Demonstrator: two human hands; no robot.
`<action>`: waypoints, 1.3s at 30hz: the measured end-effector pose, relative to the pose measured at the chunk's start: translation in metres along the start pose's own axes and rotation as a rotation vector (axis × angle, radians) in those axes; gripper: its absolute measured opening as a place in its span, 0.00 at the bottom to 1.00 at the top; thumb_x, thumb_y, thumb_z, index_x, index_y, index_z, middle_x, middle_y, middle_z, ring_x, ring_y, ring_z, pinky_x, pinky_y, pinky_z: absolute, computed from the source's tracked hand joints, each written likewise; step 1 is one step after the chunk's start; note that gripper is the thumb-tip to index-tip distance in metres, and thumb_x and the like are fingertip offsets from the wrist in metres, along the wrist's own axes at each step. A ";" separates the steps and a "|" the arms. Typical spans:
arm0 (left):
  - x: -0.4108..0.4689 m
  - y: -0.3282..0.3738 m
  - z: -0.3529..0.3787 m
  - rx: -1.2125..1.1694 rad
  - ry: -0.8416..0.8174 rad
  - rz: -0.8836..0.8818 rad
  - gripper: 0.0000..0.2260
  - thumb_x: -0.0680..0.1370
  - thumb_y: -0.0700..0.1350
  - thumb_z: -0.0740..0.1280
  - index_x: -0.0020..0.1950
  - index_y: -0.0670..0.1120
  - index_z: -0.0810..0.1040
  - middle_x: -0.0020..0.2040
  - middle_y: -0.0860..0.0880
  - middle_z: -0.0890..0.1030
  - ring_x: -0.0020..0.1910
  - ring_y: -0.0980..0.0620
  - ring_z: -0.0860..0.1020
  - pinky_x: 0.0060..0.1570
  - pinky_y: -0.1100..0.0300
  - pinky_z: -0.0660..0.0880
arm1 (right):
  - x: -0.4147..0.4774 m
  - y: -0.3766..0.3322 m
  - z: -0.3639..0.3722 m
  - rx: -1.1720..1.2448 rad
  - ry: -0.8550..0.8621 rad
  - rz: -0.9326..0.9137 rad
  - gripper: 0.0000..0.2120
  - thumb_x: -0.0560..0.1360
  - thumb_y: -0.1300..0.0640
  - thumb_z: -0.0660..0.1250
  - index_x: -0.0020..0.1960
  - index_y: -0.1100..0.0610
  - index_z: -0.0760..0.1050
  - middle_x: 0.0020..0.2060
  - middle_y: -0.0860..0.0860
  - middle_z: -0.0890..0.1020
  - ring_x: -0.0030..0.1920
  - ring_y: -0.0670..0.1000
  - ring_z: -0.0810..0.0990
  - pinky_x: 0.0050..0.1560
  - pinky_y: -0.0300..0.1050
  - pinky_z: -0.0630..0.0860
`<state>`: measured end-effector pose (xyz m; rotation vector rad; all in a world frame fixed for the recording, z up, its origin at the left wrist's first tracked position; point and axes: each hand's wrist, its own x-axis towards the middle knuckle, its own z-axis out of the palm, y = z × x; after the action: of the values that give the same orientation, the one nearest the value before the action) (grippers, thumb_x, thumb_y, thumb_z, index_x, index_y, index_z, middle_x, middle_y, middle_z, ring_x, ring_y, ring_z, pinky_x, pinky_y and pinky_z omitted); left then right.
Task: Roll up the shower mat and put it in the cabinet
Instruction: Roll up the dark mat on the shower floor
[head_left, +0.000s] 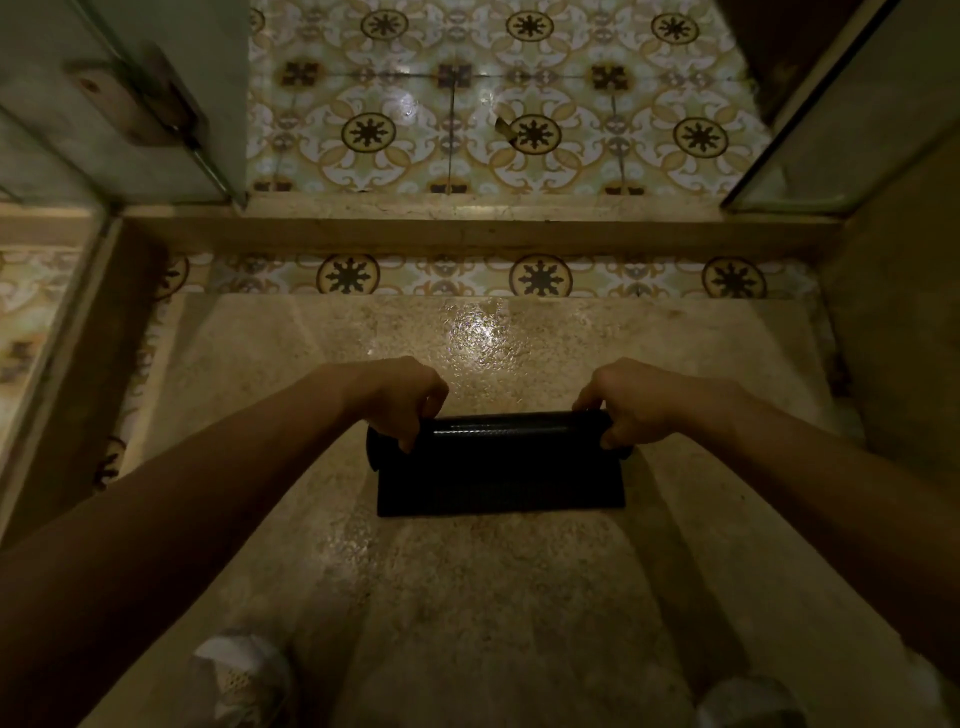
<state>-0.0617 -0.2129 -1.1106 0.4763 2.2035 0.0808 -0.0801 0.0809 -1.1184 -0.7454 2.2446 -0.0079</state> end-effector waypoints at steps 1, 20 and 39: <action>0.001 -0.001 -0.002 -0.004 -0.019 -0.006 0.17 0.65 0.44 0.78 0.51 0.50 0.78 0.53 0.49 0.80 0.45 0.51 0.77 0.42 0.58 0.77 | 0.000 0.000 -0.002 0.009 -0.012 -0.001 0.23 0.70 0.55 0.73 0.65 0.48 0.77 0.40 0.42 0.75 0.40 0.43 0.72 0.35 0.36 0.65; 0.001 0.000 0.027 -0.121 -0.116 -0.113 0.32 0.57 0.52 0.83 0.58 0.53 0.77 0.58 0.52 0.79 0.54 0.50 0.75 0.52 0.57 0.76 | -0.001 -0.019 0.024 -0.019 -0.052 0.036 0.35 0.53 0.47 0.84 0.55 0.47 0.72 0.49 0.47 0.70 0.48 0.49 0.70 0.41 0.43 0.69; -0.042 0.037 0.148 0.093 0.347 0.039 0.29 0.63 0.58 0.71 0.60 0.51 0.67 0.54 0.48 0.73 0.50 0.47 0.71 0.40 0.53 0.74 | -0.045 -0.044 0.109 -0.077 0.157 -0.016 0.34 0.58 0.43 0.75 0.56 0.50 0.62 0.49 0.50 0.72 0.44 0.50 0.70 0.41 0.46 0.71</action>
<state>0.0875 -0.2097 -1.1644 0.5938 2.5462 0.0878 0.0397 0.0910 -1.1561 -0.8289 2.3992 0.0131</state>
